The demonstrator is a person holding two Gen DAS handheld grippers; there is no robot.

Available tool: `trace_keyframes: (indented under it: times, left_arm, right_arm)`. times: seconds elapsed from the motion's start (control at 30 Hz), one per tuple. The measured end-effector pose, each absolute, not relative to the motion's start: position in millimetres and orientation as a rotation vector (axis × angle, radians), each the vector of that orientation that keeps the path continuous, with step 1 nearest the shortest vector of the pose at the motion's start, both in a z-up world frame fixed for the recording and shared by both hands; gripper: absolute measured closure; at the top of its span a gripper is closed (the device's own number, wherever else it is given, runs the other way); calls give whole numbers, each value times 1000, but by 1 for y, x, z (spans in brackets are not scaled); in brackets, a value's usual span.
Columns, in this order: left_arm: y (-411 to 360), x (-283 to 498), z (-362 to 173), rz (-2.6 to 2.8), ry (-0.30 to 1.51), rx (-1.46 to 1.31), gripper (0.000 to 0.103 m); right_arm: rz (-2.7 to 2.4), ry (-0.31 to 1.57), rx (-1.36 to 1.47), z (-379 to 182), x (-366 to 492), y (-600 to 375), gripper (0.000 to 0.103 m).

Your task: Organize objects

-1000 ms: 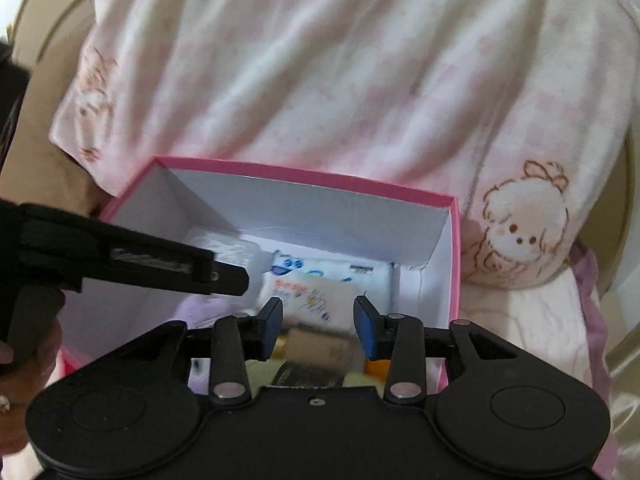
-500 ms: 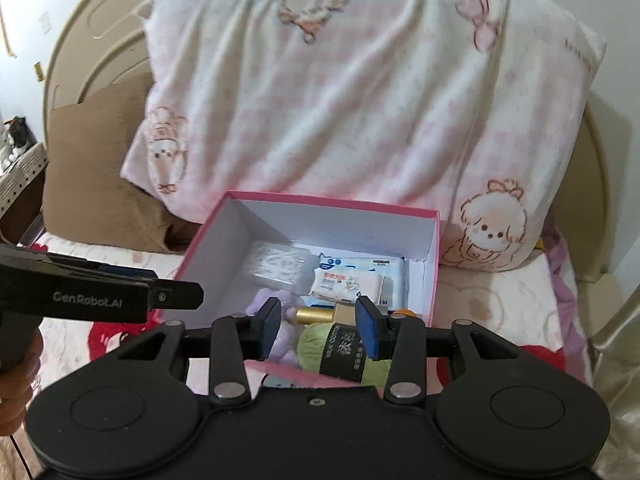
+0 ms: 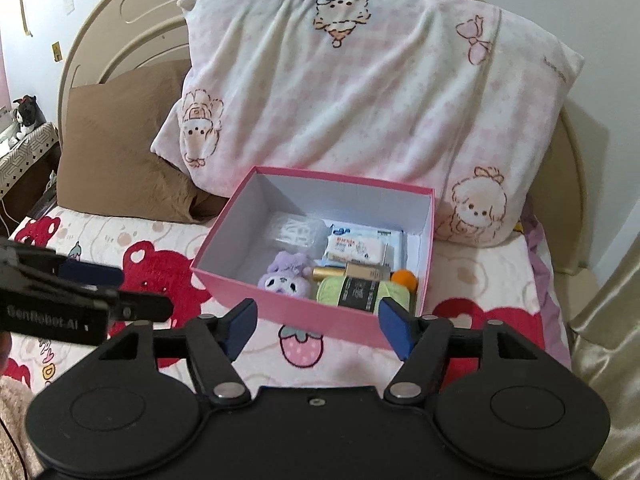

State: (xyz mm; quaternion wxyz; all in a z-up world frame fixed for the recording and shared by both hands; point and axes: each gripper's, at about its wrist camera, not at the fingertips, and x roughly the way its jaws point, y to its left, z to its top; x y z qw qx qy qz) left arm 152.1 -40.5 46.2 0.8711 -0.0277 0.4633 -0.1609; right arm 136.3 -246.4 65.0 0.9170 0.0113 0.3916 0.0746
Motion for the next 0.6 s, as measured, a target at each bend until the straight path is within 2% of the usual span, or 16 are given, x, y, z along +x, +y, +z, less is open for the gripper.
trace_keyframes:
  times: [0.6]
  left_arm:
    - [-39,116,28,-267,971,8,32]
  right_arm:
    - [150,822,53,49,98,-246,25]
